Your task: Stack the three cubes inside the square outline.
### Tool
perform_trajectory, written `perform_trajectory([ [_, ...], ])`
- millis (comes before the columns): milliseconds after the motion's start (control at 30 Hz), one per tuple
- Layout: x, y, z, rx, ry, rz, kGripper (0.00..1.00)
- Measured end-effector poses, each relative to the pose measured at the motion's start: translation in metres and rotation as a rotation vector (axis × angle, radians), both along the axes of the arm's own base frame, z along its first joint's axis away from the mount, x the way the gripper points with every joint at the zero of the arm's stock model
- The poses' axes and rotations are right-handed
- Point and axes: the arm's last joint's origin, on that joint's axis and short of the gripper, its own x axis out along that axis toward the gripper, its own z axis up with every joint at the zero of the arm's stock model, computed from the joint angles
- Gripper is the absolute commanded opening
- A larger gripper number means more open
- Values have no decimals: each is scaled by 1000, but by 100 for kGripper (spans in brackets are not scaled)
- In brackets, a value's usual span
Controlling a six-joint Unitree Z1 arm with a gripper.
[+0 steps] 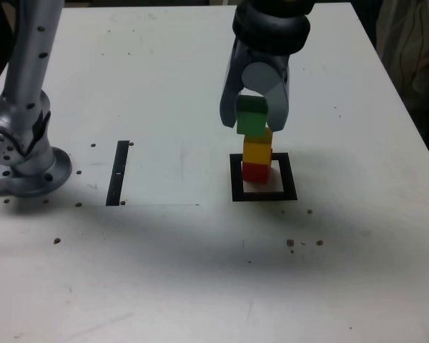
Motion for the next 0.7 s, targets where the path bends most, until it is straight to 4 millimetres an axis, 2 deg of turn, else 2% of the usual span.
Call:
perform_trajectory([
  [333, 1, 0, 0, 0, -6, 0, 30],
  [700, 6, -1, -9, -6, 14, 2, 38],
])
